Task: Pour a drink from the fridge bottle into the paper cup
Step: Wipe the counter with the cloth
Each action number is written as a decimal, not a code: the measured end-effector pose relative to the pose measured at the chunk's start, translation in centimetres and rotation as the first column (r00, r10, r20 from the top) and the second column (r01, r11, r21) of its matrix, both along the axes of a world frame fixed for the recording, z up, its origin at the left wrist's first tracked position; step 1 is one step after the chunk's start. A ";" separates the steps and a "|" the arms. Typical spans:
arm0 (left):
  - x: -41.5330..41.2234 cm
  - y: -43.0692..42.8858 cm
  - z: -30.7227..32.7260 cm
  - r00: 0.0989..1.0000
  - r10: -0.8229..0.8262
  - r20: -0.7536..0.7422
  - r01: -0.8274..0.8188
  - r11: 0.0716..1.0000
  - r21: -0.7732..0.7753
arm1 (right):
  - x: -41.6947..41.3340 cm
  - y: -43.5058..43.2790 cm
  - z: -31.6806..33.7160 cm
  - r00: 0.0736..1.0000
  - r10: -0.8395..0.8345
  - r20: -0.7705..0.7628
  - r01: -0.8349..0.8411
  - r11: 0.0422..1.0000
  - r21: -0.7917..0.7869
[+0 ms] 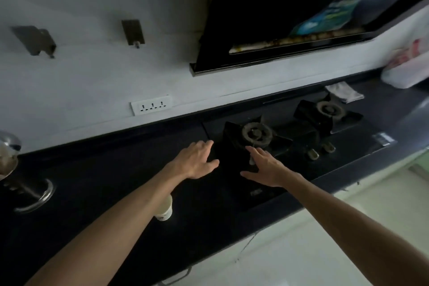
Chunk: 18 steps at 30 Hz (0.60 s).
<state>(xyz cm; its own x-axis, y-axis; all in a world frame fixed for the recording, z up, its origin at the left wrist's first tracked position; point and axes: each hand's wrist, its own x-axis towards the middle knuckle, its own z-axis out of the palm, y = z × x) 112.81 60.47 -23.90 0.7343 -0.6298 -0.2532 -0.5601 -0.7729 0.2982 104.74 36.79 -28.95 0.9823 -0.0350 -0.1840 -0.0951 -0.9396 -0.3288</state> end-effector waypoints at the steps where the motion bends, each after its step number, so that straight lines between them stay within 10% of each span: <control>1: -0.4 -1.8 0.5 0.999 -0.029 0.025 0.029 0.999 0.014 | -0.7 -1.6 0.7 1.000 -0.012 0.011 0.013 0.999 -0.031; 18: -17.1 -30.4 5.0 0.953 -0.300 0.051 0.301 0.953 -0.014 | -23.6 -25.2 8.3 0.931 -0.325 0.163 0.351 0.921 -0.167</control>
